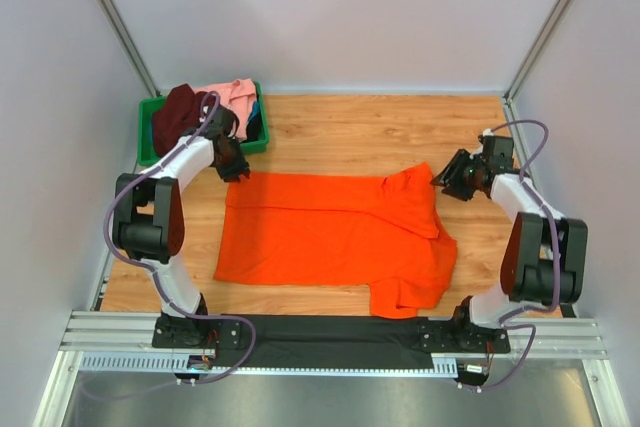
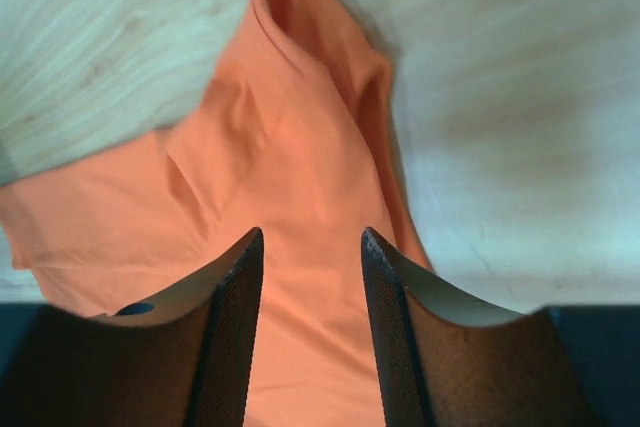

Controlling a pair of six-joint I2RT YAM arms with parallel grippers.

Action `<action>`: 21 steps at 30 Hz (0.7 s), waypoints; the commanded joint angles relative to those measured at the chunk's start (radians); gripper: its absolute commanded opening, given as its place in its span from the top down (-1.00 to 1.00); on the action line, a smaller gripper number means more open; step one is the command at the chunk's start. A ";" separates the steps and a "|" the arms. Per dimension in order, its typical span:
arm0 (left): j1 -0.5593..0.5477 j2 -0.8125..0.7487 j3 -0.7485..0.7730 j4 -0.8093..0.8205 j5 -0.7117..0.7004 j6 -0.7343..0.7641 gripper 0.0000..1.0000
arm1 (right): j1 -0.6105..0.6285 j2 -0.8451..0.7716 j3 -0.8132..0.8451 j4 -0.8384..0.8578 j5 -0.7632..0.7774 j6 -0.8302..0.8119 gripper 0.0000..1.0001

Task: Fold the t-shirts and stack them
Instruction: Fold the tshirt

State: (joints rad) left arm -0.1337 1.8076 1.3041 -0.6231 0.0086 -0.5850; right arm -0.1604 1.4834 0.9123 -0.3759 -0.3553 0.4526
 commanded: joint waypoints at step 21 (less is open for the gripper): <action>-0.007 0.222 0.127 0.073 0.036 0.051 0.25 | -0.008 0.534 0.422 0.060 -0.286 -0.209 0.14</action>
State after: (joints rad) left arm -0.1375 2.0022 1.4010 -0.5446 0.0803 -0.5442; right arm -0.1650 2.0060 1.3174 -0.3244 -0.6193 0.2787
